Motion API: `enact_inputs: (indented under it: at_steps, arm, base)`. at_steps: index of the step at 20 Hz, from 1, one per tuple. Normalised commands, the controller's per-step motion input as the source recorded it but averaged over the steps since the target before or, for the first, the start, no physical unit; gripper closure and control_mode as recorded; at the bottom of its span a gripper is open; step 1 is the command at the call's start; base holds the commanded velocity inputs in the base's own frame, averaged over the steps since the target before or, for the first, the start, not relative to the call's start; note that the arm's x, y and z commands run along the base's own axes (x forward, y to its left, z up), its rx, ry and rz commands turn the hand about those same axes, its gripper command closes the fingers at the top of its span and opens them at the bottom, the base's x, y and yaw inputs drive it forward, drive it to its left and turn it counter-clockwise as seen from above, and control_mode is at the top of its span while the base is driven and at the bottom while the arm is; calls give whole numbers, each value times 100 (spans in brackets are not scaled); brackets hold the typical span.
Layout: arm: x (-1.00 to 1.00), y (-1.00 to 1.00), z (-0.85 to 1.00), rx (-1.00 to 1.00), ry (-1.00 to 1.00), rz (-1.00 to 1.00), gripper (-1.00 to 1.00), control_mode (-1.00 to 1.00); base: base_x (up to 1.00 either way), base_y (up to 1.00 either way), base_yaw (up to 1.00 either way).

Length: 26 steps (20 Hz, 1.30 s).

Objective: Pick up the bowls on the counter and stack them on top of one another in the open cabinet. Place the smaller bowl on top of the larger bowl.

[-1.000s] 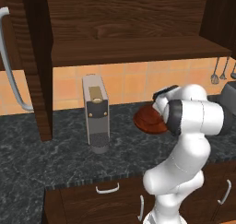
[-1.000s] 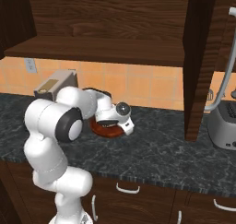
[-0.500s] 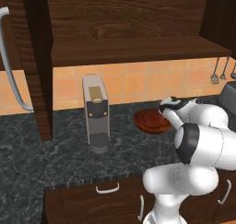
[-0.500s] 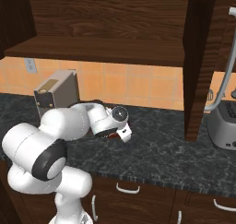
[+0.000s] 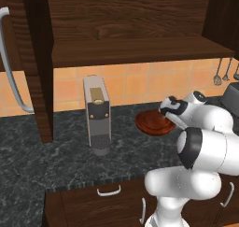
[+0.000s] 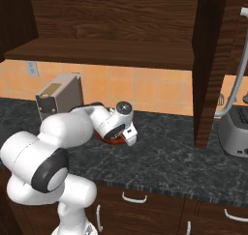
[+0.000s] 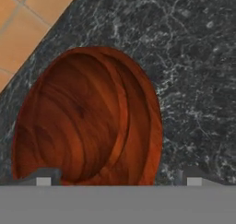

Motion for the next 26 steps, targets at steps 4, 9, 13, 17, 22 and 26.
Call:
enact_inputs:
  at_steps: [4,9,13,17,22,26]
  arm:
    - [0,0,-46,0,11,0,-100,-100]
    - [1,2,-42,0,7,0,-100,-100]
    - [9,12,-26,0,1,0,100,-100]
    - [0,0,0,0,0,0,100,-100]
    - [-16,1,14,0,-1,0,100,-100]
    - [-89,0,99,0,-16,-3,100,-100]
  base:
    - [0,0,0]
    - [0,0,0]
    - [0,0,0]
    - [0,0,0]
    - [0,0,0]
    - [0,0,0]
